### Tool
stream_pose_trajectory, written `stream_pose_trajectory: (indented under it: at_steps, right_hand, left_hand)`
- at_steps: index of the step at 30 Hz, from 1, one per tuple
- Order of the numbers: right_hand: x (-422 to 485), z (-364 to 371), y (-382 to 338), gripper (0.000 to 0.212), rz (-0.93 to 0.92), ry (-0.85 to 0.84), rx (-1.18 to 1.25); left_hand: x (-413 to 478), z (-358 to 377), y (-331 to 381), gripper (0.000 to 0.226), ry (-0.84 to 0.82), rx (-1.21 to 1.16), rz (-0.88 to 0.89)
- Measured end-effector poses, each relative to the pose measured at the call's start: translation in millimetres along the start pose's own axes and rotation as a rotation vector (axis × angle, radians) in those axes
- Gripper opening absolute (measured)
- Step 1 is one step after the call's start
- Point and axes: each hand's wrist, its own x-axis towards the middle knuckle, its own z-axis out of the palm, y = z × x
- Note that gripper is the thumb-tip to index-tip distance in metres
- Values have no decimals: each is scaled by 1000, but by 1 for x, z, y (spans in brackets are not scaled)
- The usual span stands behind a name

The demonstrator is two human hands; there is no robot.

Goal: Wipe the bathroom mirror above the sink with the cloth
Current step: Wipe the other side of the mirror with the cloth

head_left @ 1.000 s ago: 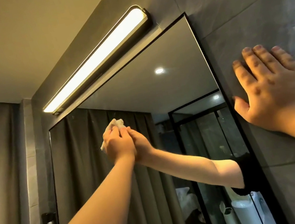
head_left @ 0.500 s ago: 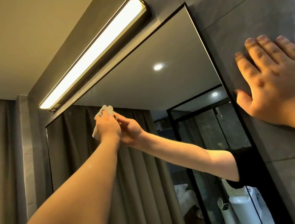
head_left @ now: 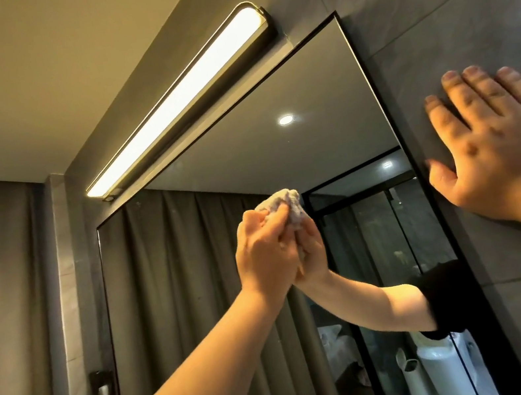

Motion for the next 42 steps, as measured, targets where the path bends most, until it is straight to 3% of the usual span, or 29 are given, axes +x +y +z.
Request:
stream_pose_trajectory:
  at_steps: [4, 8, 10, 14, 16, 20, 24, 29, 33, 38, 42]
  right_hand:
    - [-1, -2, 0, 81, -2, 6, 2]
    - [0, -3, -1, 82, 0, -11, 2]
    - [-1, -4, 0, 82, 1, -28, -8]
    - [-1, -6, 0, 81, 2, -38, -17]
    - [-1, -8, -1, 81, 2, -41, -21]
    - [-2, -11, -1, 80, -4, -53, -36]
    - [-2, -12, -1, 80, -6, -70, -47]
    - [-3, -12, -1, 80, 0, -75, -46]
    - [-3, -11, -1, 79, 3, -62, -38]
    - [-2, -11, 0, 79, -4, -59, -45]
    - [-3, -10, 1, 79, 0, -61, -49]
  left_hand:
    - [-22, 2, 27, 21, -14, -147, 177]
    - [-8, 3, 20, 16, 3, -185, 174]
    - [10, 7, 4, 21, 109, -229, 6]
    - [42, 12, -29, 17, 201, -245, -511]
    - [44, 15, -28, 21, 205, -222, -592]
    - [23, 20, 8, 16, 223, -191, -460]
    - [-15, 18, 60, 5, 183, -253, -141]
    - [-70, 26, 101, 20, 100, -265, 182]
    - [-97, 27, 105, 16, 10, -275, 369]
    - [-75, 30, 105, 15, 33, -259, 385]
    - [-20, 34, 118, 14, 70, -247, 151]
